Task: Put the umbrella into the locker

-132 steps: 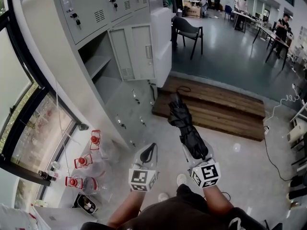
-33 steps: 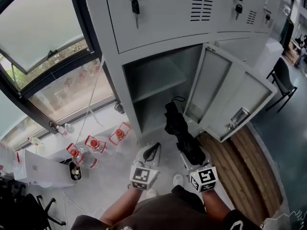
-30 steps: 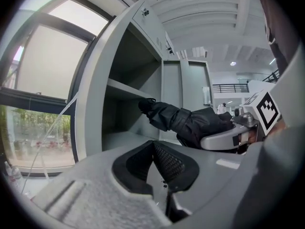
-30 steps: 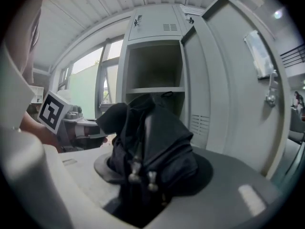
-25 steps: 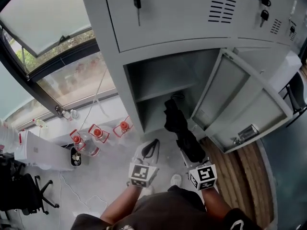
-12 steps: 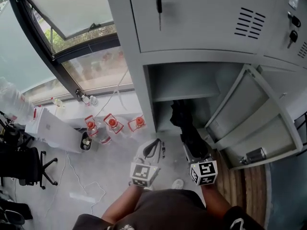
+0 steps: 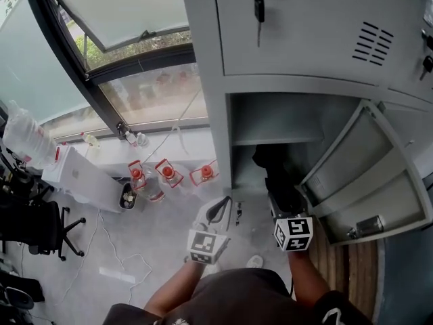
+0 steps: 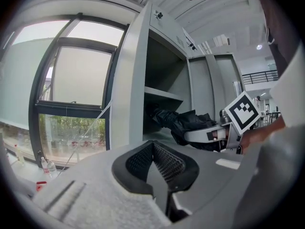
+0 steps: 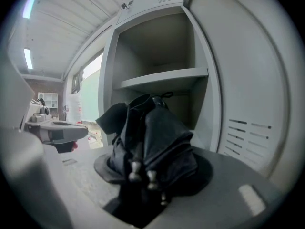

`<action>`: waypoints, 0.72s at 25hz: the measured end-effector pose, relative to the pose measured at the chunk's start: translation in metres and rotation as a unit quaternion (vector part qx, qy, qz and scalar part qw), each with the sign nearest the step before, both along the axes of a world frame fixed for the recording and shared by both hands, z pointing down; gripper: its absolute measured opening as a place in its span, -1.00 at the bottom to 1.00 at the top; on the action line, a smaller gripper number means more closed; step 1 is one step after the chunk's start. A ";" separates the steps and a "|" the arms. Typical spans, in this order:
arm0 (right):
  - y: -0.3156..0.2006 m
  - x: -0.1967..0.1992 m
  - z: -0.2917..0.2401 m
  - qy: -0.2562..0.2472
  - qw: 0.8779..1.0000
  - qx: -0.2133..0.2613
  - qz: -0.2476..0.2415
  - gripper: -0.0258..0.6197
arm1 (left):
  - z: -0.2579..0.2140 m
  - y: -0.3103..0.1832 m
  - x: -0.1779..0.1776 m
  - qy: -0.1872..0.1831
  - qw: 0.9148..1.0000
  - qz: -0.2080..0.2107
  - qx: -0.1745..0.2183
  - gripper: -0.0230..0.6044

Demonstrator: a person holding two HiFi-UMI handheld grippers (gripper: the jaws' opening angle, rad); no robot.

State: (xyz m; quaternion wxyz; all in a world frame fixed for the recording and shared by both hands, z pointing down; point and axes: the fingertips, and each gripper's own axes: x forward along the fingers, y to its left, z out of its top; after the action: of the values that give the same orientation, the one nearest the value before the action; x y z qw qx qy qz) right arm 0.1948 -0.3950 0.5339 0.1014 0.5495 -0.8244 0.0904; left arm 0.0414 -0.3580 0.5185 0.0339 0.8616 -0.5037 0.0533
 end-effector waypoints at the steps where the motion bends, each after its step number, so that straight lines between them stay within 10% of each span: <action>1: -0.004 -0.002 0.000 0.002 1.000 0.000 0.001 -0.21 | 0.000 0.000 -0.002 -0.001 1.000 0.000 0.000 -0.91; 18: -0.094 -0.027 -0.002 0.038 0.999 -0.011 -0.009 -0.21 | 0.014 0.008 -0.012 0.003 1.000 -0.011 -0.022 -0.91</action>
State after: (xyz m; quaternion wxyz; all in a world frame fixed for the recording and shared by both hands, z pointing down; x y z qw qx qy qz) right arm 0.1679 -0.4888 0.5318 0.1393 0.5441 -0.8237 0.0781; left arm 0.0298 -0.3501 0.5329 0.0550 0.8554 -0.5114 0.0613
